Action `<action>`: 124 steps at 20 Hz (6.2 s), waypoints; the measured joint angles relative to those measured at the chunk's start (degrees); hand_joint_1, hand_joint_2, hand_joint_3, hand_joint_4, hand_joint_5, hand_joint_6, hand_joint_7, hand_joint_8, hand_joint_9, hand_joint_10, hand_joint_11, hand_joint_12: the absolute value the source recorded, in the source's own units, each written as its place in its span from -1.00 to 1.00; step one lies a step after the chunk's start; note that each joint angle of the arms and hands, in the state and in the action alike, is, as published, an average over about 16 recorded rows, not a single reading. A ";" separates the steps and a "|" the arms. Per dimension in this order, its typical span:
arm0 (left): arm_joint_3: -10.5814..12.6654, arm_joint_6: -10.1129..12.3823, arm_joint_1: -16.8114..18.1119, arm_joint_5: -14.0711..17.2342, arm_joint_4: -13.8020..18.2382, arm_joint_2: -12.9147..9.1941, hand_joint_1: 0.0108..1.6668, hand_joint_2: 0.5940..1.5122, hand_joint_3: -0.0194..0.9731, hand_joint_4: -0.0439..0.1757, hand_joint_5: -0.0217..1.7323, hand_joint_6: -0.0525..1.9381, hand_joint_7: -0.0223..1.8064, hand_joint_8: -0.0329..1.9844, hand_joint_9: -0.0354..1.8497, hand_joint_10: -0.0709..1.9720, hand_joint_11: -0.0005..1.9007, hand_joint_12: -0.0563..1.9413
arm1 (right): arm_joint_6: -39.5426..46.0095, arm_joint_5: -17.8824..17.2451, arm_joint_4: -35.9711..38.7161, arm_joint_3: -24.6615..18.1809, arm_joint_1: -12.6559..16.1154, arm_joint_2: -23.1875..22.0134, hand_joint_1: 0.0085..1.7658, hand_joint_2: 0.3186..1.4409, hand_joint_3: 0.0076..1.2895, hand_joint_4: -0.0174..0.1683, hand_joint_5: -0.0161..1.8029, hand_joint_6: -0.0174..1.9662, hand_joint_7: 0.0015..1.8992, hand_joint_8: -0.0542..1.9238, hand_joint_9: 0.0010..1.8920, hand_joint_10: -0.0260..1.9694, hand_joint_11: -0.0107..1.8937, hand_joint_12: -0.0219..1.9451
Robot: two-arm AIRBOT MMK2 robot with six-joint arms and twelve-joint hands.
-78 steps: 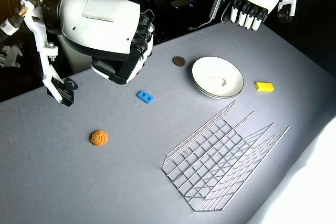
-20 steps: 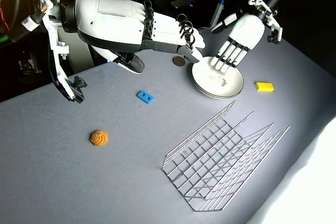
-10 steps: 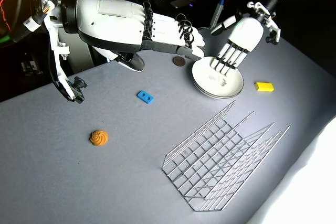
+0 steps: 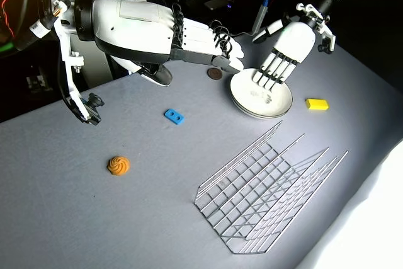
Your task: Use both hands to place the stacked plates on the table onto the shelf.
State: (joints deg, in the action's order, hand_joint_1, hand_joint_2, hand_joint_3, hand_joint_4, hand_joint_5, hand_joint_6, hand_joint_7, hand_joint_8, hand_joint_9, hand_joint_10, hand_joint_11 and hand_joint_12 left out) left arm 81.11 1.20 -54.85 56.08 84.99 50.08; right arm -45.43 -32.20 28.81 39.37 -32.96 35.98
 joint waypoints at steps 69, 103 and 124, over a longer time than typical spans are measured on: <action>-6.27 6.57 13.30 -1.31 1.89 -8.00 -0.99 0.08 -0.93 -0.59 -0.93 -0.93 -0.95 -0.95 -0.94 -0.93 -0.98 -0.95 | -16.70 11.63 -0.46 24.56 3.68 44.01 0.40 0.13 -0.99 -0.85 -0.03 -0.17 0.04 -0.24 0.11 -0.16 -0.16 0.08; -8.28 19.73 25.37 4.29 8.68 -21.39 -0.99 0.11 -0.93 -0.57 -0.91 -0.93 -0.93 -0.95 -0.94 -0.93 -0.98 -0.95 | -21.91 20.70 -60.60 7.51 25.61 20.01 0.53 0.16 -0.99 -0.83 0.11 -0.14 0.16 -0.24 0.14 0.01 -0.12 0.12; -7.45 20.33 25.52 5.12 9.05 -20.89 -0.99 0.12 -0.92 -0.58 -0.92 -0.93 -0.94 -0.95 -0.94 -0.93 -0.98 -0.95 | 26.25 26.12 -28.37 23.97 25.05 22.89 0.55 0.15 -0.99 -0.86 0.09 -0.13 0.15 -0.22 0.14 0.01 -0.12 0.14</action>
State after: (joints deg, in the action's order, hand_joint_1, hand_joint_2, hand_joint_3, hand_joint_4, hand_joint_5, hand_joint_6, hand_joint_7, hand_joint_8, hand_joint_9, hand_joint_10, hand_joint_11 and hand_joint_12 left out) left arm 73.66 21.53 -29.33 61.20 94.03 29.19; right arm -19.18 -6.08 0.44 63.35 -7.92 58.87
